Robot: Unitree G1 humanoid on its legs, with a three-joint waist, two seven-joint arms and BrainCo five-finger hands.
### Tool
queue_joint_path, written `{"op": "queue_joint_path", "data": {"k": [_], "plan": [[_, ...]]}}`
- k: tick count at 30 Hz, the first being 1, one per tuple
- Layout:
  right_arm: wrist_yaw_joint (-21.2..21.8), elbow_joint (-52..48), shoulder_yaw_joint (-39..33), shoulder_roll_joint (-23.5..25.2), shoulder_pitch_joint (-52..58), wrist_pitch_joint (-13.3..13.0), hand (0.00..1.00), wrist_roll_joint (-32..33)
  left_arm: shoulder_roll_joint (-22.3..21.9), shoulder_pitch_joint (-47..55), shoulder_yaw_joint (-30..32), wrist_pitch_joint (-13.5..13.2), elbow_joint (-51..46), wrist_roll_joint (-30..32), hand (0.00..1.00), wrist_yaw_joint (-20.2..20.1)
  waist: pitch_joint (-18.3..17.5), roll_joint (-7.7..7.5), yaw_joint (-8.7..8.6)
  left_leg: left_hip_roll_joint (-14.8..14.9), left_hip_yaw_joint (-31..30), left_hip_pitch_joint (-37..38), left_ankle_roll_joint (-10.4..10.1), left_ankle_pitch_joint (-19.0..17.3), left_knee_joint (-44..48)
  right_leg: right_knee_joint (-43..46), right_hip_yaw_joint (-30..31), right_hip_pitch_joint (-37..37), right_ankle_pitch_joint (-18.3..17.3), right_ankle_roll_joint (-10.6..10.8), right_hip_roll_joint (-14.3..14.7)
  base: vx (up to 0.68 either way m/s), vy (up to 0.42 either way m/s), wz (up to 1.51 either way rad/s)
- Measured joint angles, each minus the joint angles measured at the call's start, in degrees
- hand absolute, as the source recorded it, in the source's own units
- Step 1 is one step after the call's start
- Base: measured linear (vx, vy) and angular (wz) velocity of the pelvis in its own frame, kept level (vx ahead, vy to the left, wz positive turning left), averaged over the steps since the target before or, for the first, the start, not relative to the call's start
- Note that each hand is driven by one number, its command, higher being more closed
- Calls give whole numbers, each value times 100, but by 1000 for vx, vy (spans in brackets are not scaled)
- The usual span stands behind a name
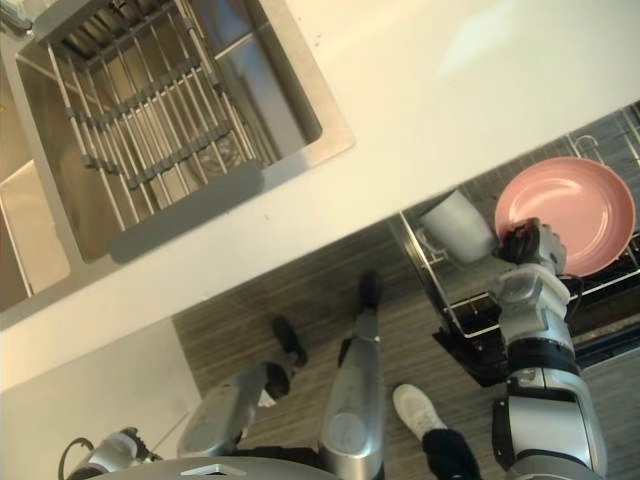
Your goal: Walk over to the sink, pick up the cup, carry it to the dishwasher, place the cup inside the dishwasher, then close the dishwasher door
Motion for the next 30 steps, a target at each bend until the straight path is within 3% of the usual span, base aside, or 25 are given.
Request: {"op": "queue_joint_path", "data": {"k": [8, 14, 23, 28, 30], "plan": [[402, 123, 159, -32, -169, 458, 0, 452, -71, -14, -116, -2, 155, 37, 0, -128, -4, 6, 25, -80, -334, -68, -33, 139, -34, -16, -92, -11, 33, -8, -67, 4, -15, 8], [781, 195, 50, -24, 36, 372, 0, 569, -79, -2, -114, -9, 157, 228, 0, -99, -5, 7, 32, -77, -501, 54, -59, 248, -160, -85, -270, 196, 61, -40, -76, -23, -23, 13], [655, -190, -371, 239, 622, 231, 0, 1097, -246, 212, -105, -11, 158, 352, 0, 75, -11, -4, 35, -38, -601, 452, -91, 349, -413, -287, -396, 661, 40, -81, -4, -8, -19, 5], [68, -1466, -1219, 832, 1429, 384, 0, 1396, -292, 410, -76, -7, 157, 505, 0, 162, -444, -241, -2, 70, -601, 713, -135, 329, -509, -281, -431, 885, -22, -62, 128, 78, -27, -3], [-363, -2096, -1965, 1063, 1800, 561, 0, 1526, -292, 481, -23, 2, 152, 634, 0, 139, -656, -492, -18, 148, -511, 943, -206, 269, -513, -256, -454, 1096, -120, -57, 168, 93, -13, -6]]}}
